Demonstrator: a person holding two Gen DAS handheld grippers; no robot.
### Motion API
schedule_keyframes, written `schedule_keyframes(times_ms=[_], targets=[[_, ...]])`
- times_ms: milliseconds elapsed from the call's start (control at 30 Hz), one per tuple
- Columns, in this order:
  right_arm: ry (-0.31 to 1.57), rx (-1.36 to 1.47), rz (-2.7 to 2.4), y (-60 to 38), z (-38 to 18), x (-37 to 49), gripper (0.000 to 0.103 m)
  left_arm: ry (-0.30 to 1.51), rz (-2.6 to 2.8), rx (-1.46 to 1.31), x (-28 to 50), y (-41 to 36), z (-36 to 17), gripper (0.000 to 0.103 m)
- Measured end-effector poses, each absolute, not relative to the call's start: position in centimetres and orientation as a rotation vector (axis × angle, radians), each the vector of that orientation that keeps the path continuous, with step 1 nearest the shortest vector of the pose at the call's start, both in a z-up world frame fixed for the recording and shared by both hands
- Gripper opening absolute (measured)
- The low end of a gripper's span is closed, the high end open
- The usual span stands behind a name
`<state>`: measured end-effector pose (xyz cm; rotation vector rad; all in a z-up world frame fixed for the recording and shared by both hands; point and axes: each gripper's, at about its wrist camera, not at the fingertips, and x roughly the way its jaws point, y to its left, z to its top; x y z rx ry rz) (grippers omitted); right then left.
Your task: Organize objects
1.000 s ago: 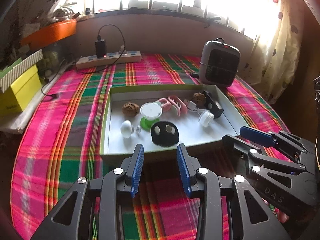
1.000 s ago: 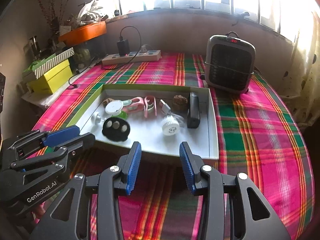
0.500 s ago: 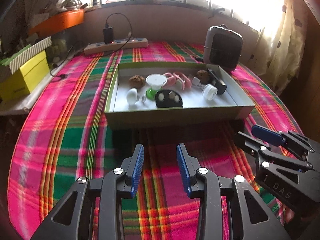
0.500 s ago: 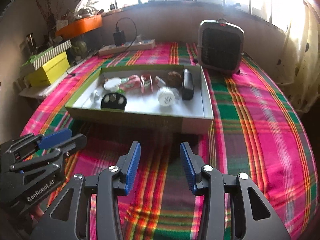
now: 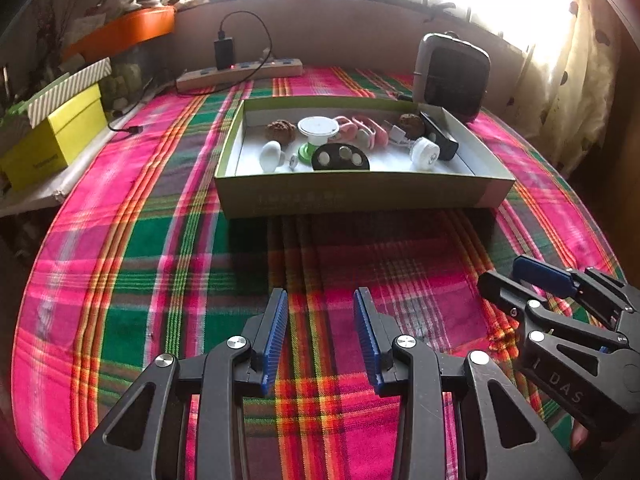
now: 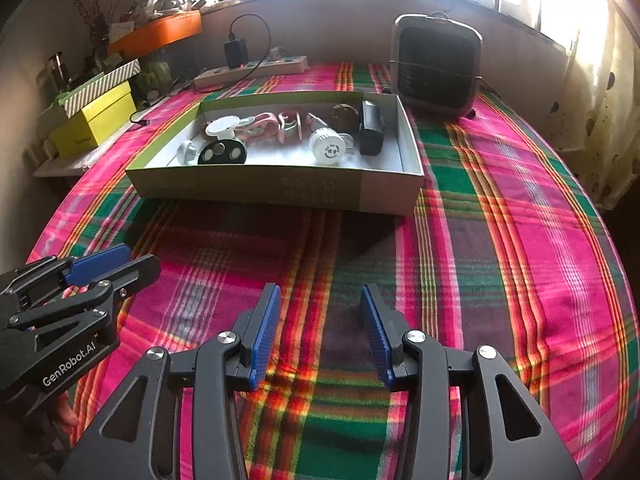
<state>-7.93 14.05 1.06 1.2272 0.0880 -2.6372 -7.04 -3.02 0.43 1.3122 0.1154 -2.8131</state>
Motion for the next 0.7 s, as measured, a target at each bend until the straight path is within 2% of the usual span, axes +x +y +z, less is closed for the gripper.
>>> schedule_keyframes(times_ms=[433, 700], targets=[[0.125, 1.217, -2.678, 14.32, 0.90, -7.08, 0.044, 0.069, -2.805, 1.251, -6.40, -2.20, 0.07, 0.035], [0.136, 1.223, -2.689, 14.37, 0.84, -7.09, 0.049, 0.061, -2.804, 1.249, -6.43, -2.08, 0.04, 0.036]])
